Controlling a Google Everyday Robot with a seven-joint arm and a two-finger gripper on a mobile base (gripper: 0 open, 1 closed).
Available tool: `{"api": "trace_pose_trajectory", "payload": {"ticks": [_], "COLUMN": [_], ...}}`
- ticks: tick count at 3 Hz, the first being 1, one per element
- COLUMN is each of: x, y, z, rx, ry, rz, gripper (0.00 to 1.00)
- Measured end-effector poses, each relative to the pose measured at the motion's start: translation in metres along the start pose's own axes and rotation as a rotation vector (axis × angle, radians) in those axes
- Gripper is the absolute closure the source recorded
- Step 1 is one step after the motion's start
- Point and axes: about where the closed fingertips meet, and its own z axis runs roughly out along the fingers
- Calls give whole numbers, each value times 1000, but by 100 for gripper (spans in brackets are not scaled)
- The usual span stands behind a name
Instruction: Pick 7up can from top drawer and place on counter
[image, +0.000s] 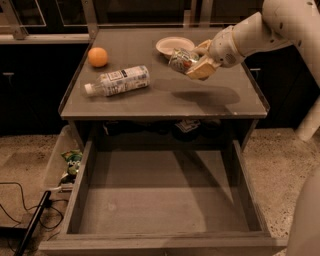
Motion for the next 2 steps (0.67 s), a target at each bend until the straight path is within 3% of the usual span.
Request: {"api": "trace_pose_trajectory", "payload": {"ticks": [2], "x": [40], "y": [-5], "z": [15], "rx": [-41], "ry": [150], "rz": [83], "gripper": [100]}}
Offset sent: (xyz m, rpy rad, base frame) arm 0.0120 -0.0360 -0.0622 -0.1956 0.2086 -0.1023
